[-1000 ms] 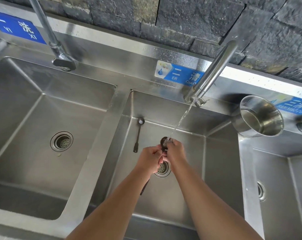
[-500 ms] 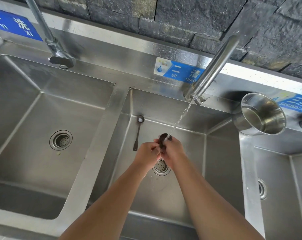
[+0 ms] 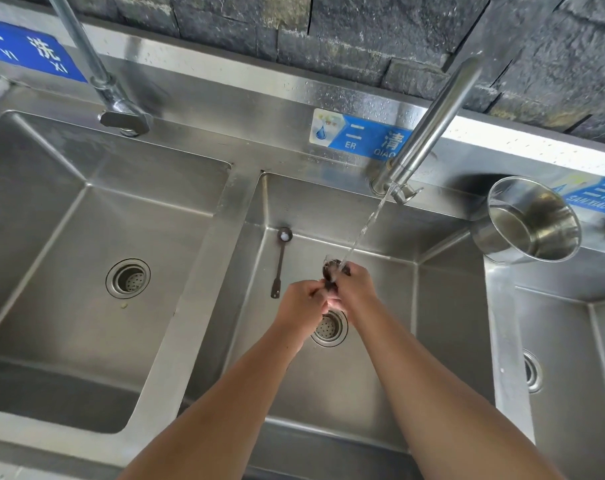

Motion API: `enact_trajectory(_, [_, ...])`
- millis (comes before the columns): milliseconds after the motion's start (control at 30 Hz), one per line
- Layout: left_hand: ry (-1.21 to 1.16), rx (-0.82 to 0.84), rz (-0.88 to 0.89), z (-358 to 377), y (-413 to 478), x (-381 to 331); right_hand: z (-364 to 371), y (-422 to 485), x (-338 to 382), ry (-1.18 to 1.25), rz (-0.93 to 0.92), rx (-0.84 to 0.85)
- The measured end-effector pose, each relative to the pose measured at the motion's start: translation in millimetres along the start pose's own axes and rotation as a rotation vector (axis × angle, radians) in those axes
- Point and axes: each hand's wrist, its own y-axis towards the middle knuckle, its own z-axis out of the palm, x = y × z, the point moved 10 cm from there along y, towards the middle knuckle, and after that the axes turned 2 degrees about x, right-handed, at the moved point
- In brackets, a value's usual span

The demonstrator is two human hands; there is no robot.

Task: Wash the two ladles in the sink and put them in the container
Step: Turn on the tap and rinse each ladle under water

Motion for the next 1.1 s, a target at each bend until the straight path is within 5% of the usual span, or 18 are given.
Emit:
enact_trajectory(133, [0.062, -0.061, 0.039, -2.2, 1.7, -6.2, -4.5, -10.1, -4.5, 0.187, 0.024, -0.07])
enact_trajectory(267, [0.01, -0.068, -0.002, -4.3, -4.1, -3.0, 17.6, -19.8, -7.3, 0.395, 0.074, 0.127])
enact_trajectory(433, [-0.384, 0.074, -0.326, 11.5, -16.5, 18.4, 20.4, -30.5, 6.9, 0.486, -0.01, 0.331])
enact_trajectory(567, [-0.428, 0.129, -0.414, 21.6, -21.3, 20.0, 15.7, -34.0, 9.6, 0.49, -0.028, 0.328])
enact_trajectory(867, [-0.341, 0.09, -0.207, 27.0, -16.1, 3.0, 10.7, -27.2, 15.5, 0.403, -0.049, 0.179])
enact_trajectory(1100, [-0.25, 0.028, -0.11, 15.6, -7.7, -10.5, 26.1, -17.9, 16.6, 0.743, 0.216, 0.156])
